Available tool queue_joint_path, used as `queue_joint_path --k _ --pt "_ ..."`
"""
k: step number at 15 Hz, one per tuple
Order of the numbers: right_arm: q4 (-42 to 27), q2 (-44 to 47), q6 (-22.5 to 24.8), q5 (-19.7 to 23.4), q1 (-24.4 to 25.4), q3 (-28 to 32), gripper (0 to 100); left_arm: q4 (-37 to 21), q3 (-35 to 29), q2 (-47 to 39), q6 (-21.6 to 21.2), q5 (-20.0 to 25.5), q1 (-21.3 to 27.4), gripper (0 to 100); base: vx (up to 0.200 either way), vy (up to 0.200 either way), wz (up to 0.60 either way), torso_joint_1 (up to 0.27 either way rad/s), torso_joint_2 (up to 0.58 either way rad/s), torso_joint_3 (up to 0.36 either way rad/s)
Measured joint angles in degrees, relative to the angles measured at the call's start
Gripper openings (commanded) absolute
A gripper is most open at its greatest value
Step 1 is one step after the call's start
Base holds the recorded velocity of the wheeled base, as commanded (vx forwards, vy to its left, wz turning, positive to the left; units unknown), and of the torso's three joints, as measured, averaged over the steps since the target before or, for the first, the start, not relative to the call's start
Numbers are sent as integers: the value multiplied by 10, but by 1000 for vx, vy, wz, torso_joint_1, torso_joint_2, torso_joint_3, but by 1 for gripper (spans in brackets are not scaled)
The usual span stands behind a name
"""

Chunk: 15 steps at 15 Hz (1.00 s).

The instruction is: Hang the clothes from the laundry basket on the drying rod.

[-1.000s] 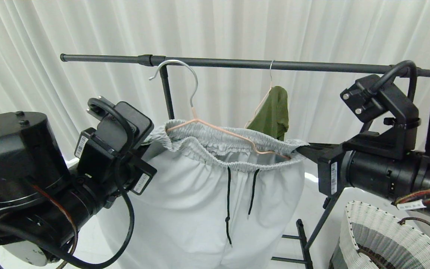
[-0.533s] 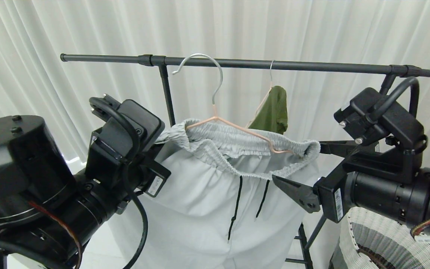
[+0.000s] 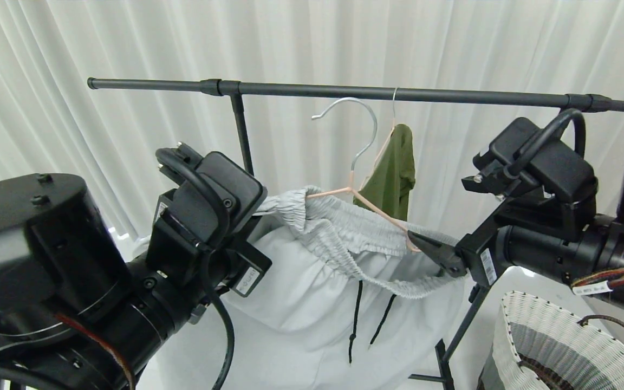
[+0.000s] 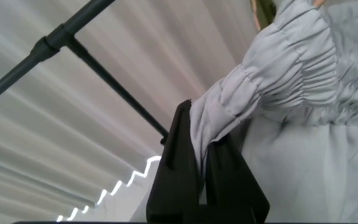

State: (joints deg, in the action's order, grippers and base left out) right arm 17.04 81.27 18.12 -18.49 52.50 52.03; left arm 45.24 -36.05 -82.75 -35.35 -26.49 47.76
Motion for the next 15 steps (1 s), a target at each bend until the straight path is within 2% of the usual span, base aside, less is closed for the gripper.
queue_joint_path --k 5,8,12,15 --pt "25 41 5 -7 26 17 100 7 -20 -10 0 0 10 0 0 0 0 0 0 0" --pt "42 57 5 -12 8 22 100 30 -19 -10 -1 0 12 0 0 0 0 0 0 0" --pt "49 65 5 -16 -21 42 100 32 -17 -11 -1 1 17 0 0 0 0 0 0 0" --pt "54 70 5 -17 -24 45 100 33 -15 -11 -1 12 30 0 0 0 0 0 0 0"
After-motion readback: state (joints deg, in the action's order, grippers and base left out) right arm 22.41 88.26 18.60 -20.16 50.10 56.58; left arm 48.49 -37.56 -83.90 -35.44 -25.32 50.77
